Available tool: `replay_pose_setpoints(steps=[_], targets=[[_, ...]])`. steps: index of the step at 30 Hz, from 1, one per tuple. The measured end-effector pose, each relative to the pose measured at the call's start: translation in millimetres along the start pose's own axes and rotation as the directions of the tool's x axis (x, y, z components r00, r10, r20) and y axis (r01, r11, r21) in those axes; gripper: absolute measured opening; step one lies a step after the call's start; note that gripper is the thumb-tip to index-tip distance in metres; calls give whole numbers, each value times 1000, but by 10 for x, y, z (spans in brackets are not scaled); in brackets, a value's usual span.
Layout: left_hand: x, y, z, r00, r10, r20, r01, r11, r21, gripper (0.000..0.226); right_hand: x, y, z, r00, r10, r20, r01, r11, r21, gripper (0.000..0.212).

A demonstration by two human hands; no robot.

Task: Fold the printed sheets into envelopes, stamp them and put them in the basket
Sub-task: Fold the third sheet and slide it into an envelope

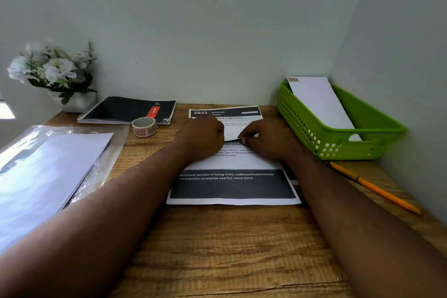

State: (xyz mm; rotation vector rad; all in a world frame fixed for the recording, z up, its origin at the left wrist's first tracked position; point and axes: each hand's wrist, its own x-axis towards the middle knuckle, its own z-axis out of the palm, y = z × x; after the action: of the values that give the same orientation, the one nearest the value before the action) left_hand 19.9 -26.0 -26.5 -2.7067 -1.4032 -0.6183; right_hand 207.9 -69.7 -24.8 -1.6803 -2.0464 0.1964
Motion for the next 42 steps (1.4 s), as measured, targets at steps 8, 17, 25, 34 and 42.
replay_pose_setpoints(steps=[8, 17, 25, 34, 42], targets=[[96, -48, 186, 992, -46, 122, 49, 998, -26, 34, 30, 3, 46, 1000, 2, -5, -2, 1000, 8, 14], [153, -56, 258, 982, -104, 158, 110, 994, -25, 37, 240, -52, 175, 996, 86, 29, -79, 979, -187, 23], [187, -123, 320, 983, -112, 144, 120, 992, -49, 39, 435, -222, 389, 995, 76, -66, -88, 975, -205, 22], [213, -153, 345, 985, -157, 73, 160, 986, -46, 29, 462, -159, 280, 992, 112, -52, -119, 978, -171, 20], [165, -144, 300, 969, -241, 51, 239, 970, 41, 40, 362, 172, 48, 954, 268, -138, -297, 911, -285, 19]])
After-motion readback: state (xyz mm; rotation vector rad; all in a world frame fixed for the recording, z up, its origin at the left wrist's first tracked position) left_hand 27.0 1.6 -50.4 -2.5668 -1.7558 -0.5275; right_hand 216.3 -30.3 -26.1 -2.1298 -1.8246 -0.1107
